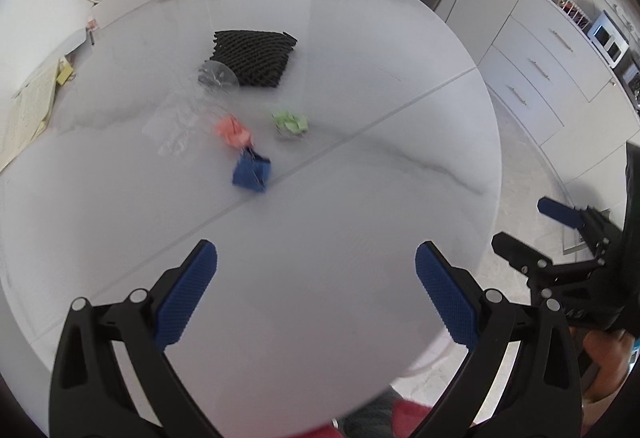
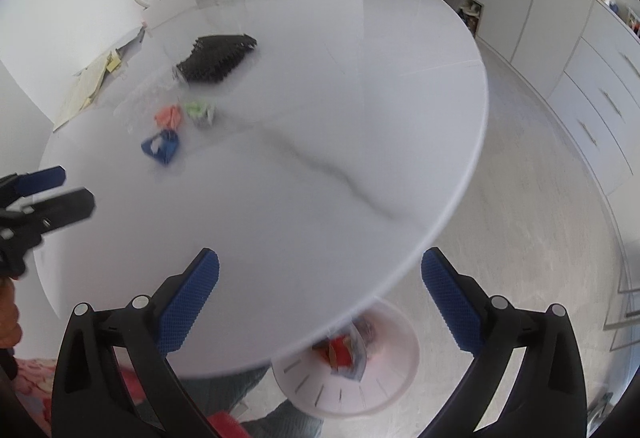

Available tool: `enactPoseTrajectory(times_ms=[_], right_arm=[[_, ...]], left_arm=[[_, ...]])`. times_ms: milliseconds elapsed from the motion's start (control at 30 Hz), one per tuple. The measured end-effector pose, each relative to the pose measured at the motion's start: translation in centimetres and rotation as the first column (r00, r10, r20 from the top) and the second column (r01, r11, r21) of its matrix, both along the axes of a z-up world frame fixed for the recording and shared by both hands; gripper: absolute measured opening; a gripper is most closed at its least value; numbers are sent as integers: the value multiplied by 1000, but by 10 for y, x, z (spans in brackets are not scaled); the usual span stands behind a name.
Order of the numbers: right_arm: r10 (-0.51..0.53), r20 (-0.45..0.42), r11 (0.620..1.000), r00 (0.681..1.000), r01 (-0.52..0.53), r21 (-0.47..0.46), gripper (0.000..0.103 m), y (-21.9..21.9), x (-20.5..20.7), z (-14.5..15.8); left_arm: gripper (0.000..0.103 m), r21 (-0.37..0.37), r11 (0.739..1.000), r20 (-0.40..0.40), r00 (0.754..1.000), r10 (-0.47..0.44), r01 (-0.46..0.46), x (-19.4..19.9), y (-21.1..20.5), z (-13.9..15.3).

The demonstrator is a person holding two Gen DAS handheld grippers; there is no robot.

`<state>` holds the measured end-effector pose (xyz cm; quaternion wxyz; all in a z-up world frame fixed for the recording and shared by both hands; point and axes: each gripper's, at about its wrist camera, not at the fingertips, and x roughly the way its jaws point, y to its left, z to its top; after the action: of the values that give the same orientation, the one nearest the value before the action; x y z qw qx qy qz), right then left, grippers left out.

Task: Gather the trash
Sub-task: 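Grasp the blue crumpled packet with the left gripper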

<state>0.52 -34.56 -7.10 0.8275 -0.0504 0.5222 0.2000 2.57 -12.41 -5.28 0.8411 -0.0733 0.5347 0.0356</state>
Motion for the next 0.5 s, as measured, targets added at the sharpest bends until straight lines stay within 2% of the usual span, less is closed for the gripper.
enactPoseTrajectory(times_ms=[267,500], right_arm=[[50,-1,998,999,-50,-26,101,48,60,-9],[68,-18,997,998,-69,-45,101,77,101,-26]], left_arm=[[95,-53,998,-16,1000,22,-22,45,39,-39],[92,-65,995,-80,995,65,-70,73,61,-74]])
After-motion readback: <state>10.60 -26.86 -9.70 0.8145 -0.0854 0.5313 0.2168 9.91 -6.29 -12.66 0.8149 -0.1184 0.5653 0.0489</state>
